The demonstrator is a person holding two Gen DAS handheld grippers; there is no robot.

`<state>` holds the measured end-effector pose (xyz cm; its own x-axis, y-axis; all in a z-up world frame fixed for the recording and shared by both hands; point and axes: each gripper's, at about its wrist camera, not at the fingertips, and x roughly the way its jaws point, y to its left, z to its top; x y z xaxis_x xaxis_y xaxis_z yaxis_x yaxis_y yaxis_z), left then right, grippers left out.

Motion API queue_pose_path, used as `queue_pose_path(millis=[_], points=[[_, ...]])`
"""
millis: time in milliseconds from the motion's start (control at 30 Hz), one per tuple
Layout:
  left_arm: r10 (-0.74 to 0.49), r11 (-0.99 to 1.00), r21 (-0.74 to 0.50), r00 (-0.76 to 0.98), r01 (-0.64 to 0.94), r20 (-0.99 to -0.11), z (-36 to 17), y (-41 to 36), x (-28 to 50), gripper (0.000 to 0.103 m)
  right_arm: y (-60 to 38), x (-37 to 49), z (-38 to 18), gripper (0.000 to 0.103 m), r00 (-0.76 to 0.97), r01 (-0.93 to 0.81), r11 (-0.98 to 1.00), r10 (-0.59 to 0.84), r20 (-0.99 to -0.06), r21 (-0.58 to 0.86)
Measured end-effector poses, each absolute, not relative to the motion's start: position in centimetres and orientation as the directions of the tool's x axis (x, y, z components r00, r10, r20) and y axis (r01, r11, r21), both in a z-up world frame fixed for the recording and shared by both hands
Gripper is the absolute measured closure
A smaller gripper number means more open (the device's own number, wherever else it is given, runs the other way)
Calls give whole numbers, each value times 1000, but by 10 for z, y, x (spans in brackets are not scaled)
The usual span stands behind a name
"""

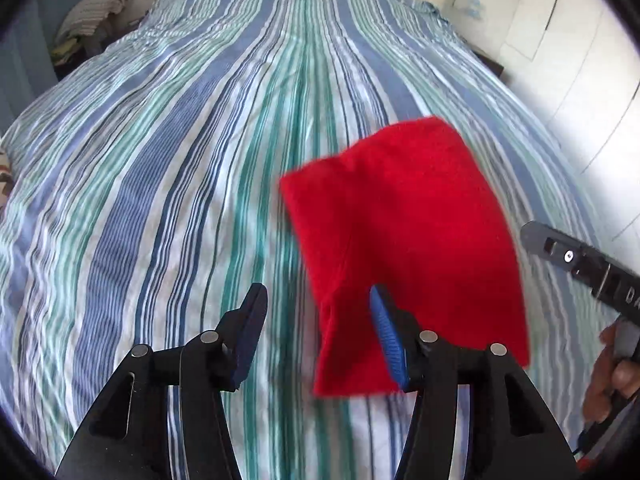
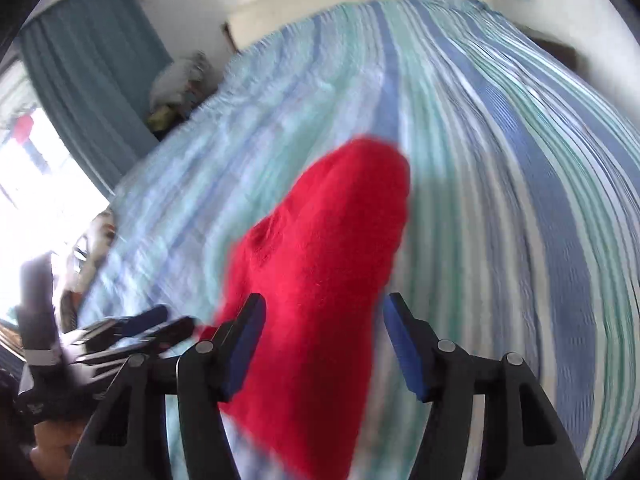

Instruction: Fold small clothes

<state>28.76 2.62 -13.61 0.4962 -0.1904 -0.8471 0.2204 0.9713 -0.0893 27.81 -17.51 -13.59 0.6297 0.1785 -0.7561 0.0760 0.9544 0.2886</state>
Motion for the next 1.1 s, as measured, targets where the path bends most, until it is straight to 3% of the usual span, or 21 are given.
queue_pose_path(millis=[67,133,200,300,467,600,767,1100], points=[[-156,976,-49,525,211,-837,-139,32,246,34,-184,240,-149,30,616,104,959,145,-774,263],[-111,981,-2,562,192,-820,-133,34,210,14,-186,201,-151,19,609,114,969,107,-786,220],[-64,984,50,597,173,-800,-120,31,173,5,-183,168,-148,15,595,110,978,77,-800,176],[0,983,117,636,143,-771,-97,24,136,2,-173,125,-131,6,571,99,991,20,-821,92],[41,980,155,642,123,-766,-47,18,85,2,-153,60,-87,5,572,20,999,18,-820,36],[138,965,253,702,62,-698,-13,17,48,2,-142,22,-50,3,588,-10,1000,16,-809,13],[98,979,189,632,78,-769,6,25,14,2,-132,-19,-14,1,598,-16,1000,-3,-801,-16],[72,971,189,578,144,-813,14,22,-41,2,-116,-89,16,1,610,-29,1000,22,-792,6]])
